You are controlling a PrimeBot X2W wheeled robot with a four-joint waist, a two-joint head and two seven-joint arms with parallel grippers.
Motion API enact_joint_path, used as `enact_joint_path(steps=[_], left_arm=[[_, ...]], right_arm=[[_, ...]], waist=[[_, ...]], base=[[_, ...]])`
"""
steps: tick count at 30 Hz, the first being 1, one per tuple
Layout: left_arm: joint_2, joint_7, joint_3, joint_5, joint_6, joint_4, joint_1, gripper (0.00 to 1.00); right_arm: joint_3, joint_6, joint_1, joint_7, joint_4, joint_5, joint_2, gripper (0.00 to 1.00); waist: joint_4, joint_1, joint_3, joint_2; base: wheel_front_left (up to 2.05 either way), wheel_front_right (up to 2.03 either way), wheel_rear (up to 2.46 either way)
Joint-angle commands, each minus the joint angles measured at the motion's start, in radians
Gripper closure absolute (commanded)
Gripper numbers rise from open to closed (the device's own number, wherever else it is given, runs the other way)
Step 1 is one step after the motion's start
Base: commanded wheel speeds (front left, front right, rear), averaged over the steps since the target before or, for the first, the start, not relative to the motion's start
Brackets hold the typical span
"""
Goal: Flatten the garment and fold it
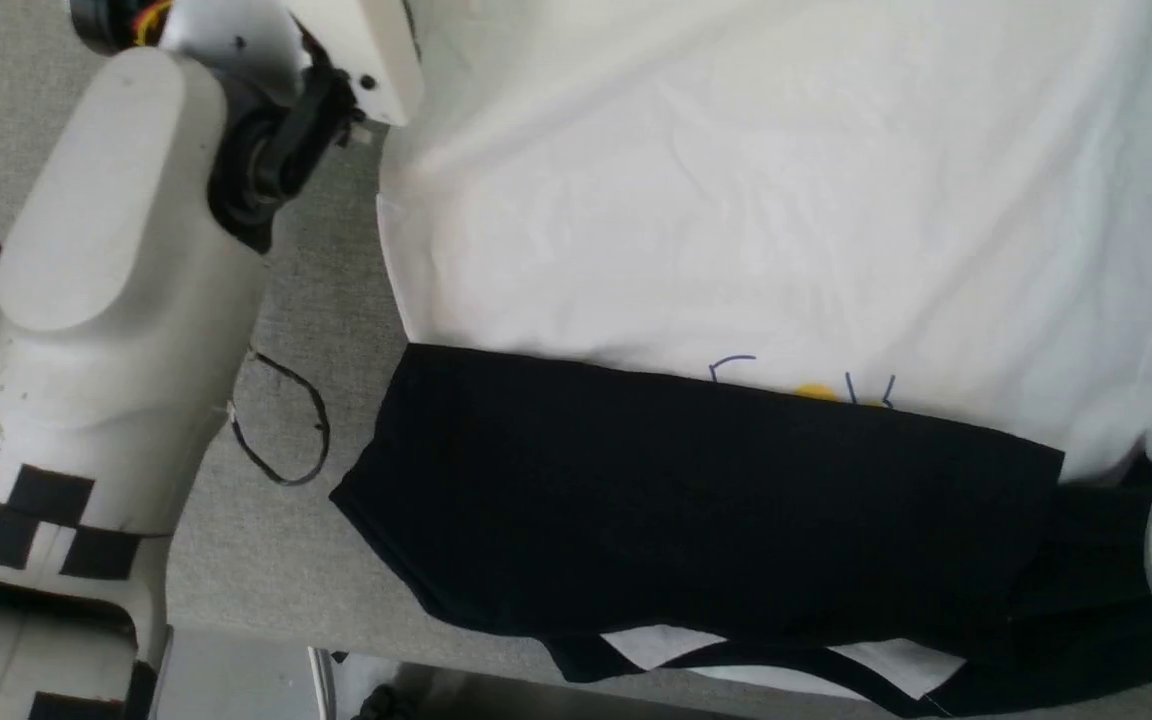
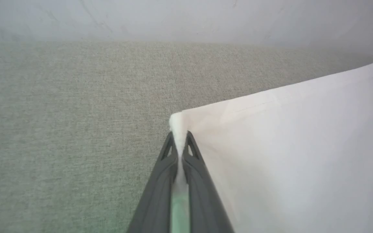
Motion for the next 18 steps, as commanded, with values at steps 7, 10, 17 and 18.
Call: enact_joint_path(steps=[7, 10, 17, 18], left_arm=[[0.043, -0.094, 0.05, 0.0, 0.012, 0.004, -0.013, 1.0], [0.052, -0.138, 0.066, 0.001, 0.012, 0.006, -0.007, 1.0], [0.07, -0.242, 0.09, -0.008, -0.024, 0.006, 0.031, 1.0], [0.075, -0.253, 0.092, -0.009, -0.03, 0.006, 0.038, 1.0]], right_arm=[[0.008, -0.001, -0.012, -0.091, -0.009, 0.055, -0.042, 1.0], [0.005, -0.001, -0.003, -0.126, -0.005, 0.082, -0.044, 1.0], [0.039, -0.001, 0.067, -0.2, -0.017, 0.18, -0.062, 1.0], [0.043, -0.001, 0.082, -0.21, -0.022, 0.194, -0.067, 1.0]], waist=[[-0.036, 0.0, -0.046, 0.0], [-0.047, 0.0, -0.074, 0.0], [-0.071, 0.0, -0.162, 0.0], [-0.074, 0.0, -0.177, 0.0]], base=[[0.0, 0.0, 0.0], [0.0, 0.0, 0.0], [0.0, 0.0, 0.0], [0.0, 0.0, 0.0]])
